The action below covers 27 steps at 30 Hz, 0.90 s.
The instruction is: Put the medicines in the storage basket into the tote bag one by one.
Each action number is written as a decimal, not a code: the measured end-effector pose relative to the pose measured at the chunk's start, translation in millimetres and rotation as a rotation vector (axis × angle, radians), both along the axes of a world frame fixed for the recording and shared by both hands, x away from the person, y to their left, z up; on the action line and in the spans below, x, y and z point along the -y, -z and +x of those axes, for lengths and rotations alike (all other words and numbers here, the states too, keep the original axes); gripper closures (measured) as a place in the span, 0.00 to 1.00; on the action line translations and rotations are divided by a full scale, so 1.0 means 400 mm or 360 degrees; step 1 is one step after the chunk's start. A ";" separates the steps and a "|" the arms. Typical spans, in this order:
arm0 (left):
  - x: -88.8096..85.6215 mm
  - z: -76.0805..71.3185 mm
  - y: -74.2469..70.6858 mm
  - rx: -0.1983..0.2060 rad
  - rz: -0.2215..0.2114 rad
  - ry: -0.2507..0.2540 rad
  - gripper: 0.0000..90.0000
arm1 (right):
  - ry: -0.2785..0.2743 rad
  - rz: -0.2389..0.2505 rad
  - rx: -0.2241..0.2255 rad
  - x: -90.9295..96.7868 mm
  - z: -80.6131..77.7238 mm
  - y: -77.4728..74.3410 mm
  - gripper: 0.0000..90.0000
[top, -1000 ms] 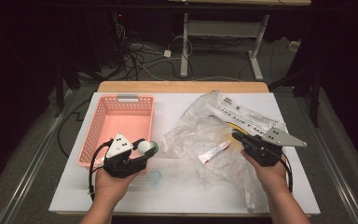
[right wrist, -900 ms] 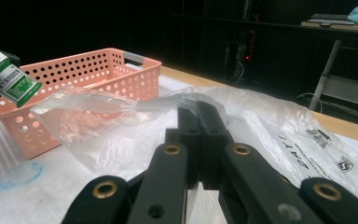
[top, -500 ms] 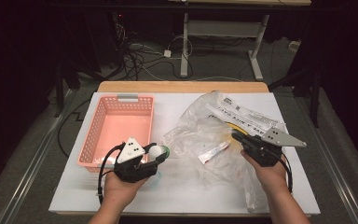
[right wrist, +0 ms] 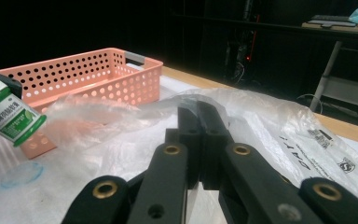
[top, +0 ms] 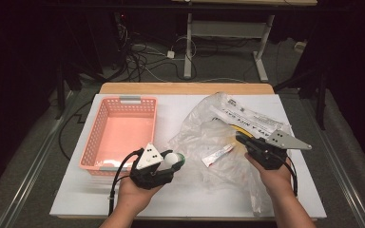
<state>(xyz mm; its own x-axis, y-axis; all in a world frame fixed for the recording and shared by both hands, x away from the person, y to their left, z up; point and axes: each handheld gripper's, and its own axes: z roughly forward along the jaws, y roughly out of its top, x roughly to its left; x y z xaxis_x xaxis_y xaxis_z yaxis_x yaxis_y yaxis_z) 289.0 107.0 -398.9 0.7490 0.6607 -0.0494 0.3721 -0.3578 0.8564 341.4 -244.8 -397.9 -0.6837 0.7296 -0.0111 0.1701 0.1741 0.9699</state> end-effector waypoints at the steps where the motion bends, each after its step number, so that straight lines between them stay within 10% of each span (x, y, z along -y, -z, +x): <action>1: 0.006 0.002 -0.001 0.0000 0.0002 0.0003 0.54 | 0.0001 0.0000 0.0001 0.000 0.000 -0.001 1.00; 27: 0.224 0.069 0.032 -0.0019 0.0031 0.0179 0.54 | -0.0015 0.0019 0.0007 -0.009 0.003 -0.004 1.00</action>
